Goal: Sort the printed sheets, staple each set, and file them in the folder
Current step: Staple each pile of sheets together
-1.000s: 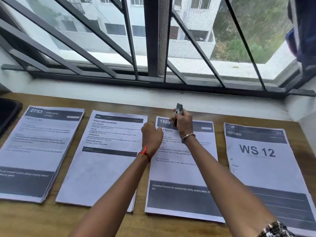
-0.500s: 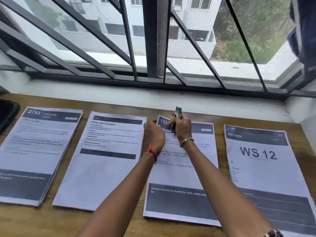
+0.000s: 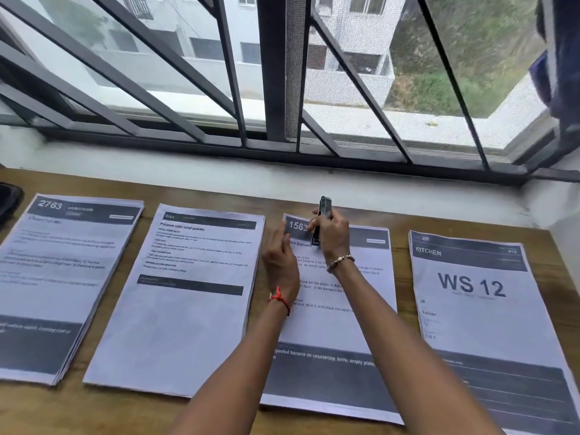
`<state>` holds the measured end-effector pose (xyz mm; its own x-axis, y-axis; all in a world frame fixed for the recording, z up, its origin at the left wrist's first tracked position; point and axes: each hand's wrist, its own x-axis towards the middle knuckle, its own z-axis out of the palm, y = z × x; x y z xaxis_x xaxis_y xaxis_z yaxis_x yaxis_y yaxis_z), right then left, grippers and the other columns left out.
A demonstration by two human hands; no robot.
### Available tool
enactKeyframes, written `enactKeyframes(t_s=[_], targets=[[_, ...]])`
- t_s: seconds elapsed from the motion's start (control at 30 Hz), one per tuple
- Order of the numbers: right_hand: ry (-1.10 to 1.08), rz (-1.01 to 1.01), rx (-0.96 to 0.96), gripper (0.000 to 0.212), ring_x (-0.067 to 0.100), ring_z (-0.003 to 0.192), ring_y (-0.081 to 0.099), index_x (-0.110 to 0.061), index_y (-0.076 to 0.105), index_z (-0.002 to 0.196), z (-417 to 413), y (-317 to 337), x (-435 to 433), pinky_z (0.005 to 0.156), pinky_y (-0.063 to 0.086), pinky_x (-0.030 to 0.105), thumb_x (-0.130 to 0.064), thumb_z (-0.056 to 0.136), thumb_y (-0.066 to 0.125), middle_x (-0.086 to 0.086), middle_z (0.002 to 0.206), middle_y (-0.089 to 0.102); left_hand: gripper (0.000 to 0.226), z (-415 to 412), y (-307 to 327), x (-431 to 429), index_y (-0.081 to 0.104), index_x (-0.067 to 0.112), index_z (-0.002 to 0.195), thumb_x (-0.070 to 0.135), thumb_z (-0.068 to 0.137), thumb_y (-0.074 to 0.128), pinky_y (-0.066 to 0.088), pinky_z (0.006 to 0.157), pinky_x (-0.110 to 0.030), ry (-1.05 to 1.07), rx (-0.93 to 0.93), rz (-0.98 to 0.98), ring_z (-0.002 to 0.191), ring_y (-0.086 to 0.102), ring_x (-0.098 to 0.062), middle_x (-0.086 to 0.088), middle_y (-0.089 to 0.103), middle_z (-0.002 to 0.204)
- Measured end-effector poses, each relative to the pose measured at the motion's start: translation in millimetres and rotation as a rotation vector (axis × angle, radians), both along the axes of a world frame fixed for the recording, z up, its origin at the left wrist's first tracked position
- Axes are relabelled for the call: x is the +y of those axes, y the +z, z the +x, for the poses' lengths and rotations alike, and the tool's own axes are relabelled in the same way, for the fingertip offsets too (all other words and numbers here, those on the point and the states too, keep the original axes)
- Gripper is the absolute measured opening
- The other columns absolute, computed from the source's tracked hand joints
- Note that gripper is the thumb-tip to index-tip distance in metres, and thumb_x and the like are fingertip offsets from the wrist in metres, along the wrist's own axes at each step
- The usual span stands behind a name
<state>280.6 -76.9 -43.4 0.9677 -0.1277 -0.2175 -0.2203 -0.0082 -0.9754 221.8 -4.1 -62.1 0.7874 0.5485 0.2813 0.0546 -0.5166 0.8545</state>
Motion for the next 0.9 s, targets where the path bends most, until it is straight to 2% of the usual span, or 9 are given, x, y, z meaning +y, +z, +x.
enactKeyframes(t_s=[0.13, 0.2, 0.3, 0.37, 0.47, 0.57, 0.67, 0.8, 0.9], targets=[[-0.091, 0.296, 0.150, 0.023, 0.010, 0.042, 0.050, -0.009, 0.057, 0.071, 10.2, 11.7, -2.8, 0.041, 0.039, 0.017, -0.005, 0.089, 0.044, 0.001, 0.051, 0.055, 0.034, 1.5, -5.2, 1.9, 0.061, -0.001, 0.119, -0.009, 0.087, 0.051, 0.049, 0.082, -0.023, -0.009, -0.014, -0.047, 0.096, 0.064, -0.024, -0.014, 0.067, 0.111], [-0.109, 0.480, 0.195, 0.018, 0.009, 0.045, 0.050, -0.007, 0.057, 0.081, 15.9, 20.3, -5.5, 0.040, 0.040, 0.018, -0.011, 0.094, 0.044, 0.003, 0.059, 0.054, 0.034, 1.7, -7.6, 2.5, 0.061, -0.001, 0.118, -0.009, 0.087, 0.051, 0.050, 0.082, -0.023, -0.006, -0.010, -0.055, 0.097, 0.064, -0.025, -0.014, 0.067, 0.112], [-0.026, 0.551, 0.143, 0.012, 0.017, 0.065, 0.050, -0.003, 0.056, 0.102, 25.8, 26.0, -6.7, 0.064, 0.052, 0.035, -0.007, 0.093, 0.049, 0.003, 0.074, 0.047, 0.032, 1.7, -7.4, 2.7, 0.063, -0.003, 0.115, -0.010, 0.087, 0.051, 0.042, 0.080, -0.004, 0.001, -0.028, -0.047, 0.090, 0.064, -0.023, -0.015, 0.068, 0.107], [0.029, 0.554, 0.088, 0.014, 0.021, 0.075, 0.053, -0.001, 0.055, 0.104, 29.5, 29.1, -5.7, 0.078, 0.052, 0.042, 0.000, 0.090, 0.053, 0.005, 0.081, 0.050, 0.031, 1.2, -7.1, 2.6, 0.063, -0.003, 0.115, -0.010, 0.087, 0.052, 0.037, 0.078, 0.005, 0.004, -0.040, -0.048, 0.087, 0.061, -0.017, -0.014, 0.068, 0.104], [0.060, 0.378, 0.030, 0.019, 0.015, 0.074, 0.058, -0.004, 0.058, 0.101, 35.7, 31.4, -5.3, 0.074, 0.053, 0.029, 0.005, 0.084, 0.060, 0.003, 0.081, 0.055, 0.029, 0.9, -5.7, 1.3, 0.064, -0.003, 0.114, -0.008, 0.088, 0.052, 0.039, 0.075, 0.005, 0.024, -0.051, -0.091, 0.086, 0.059, -0.012, -0.015, 0.068, 0.101], [0.175, 0.185, 0.020, 0.021, 0.017, 0.074, 0.061, -0.003, 0.061, 0.097, 41.3, 26.2, -8.2, 0.078, 0.054, 0.027, 0.003, 0.078, 0.067, 0.003, 0.080, 0.059, 0.030, 2.0, -6.5, 0.9, 0.064, -0.003, 0.113, -0.010, 0.086, 0.053, 0.038, 0.075, 0.005, 0.047, -0.064, -0.110, 0.085, 0.055, -0.001, -0.013, 0.069, 0.099], [0.309, -0.065, 0.019, 0.018, 0.015, 0.073, 0.060, -0.003, 0.065, 0.090, 44.4, 21.3, -11.3, 0.076, 0.051, 0.024, -0.004, 0.074, 0.073, 0.004, 0.081, 0.064, 0.032, 2.4, -7.0, 0.8, 0.065, -0.002, 0.113, -0.012, 0.085, 0.053, 0.037, 0.074, 0.006, 0.055, -0.063, -0.107, 0.084, 0.058, -0.010, -0.011, 0.070, 0.099], [0.398, -0.118, 0.081, 0.029, 0.015, 0.066, 0.059, 0.012, 0.064, 0.093, 46.5, 19.6, -12.7, 0.071, 0.049, 0.027, -0.008, 0.075, 0.073, 0.008, 0.077, 0.064, 0.032, 1.3, -6.4, 0.6, 0.065, -0.003, 0.112, -0.013, 0.084, 0.053, 0.035, 0.075, 0.007, 0.056, -0.064, -0.104, 0.084, 0.059, -0.013, -0.013, 0.070, 0.098], [0.492, -0.172, 0.085, 0.013, 0.015, 0.066, 0.058, 0.000, 0.065, 0.078, 47.5, 18.8, -10.9, 0.073, 0.048, 0.028, -0.010, 0.075, 0.073, 0.007, 0.074, 0.063, 0.031, 1.4, -7.1, 0.7, 0.064, -0.003, 0.113, -0.012, 0.085, 0.053, 0.037, 0.077, 0.005, 0.057, -0.061, -0.115, 0.086, 0.058, -0.010, -0.012, 0.069, 0.099]])
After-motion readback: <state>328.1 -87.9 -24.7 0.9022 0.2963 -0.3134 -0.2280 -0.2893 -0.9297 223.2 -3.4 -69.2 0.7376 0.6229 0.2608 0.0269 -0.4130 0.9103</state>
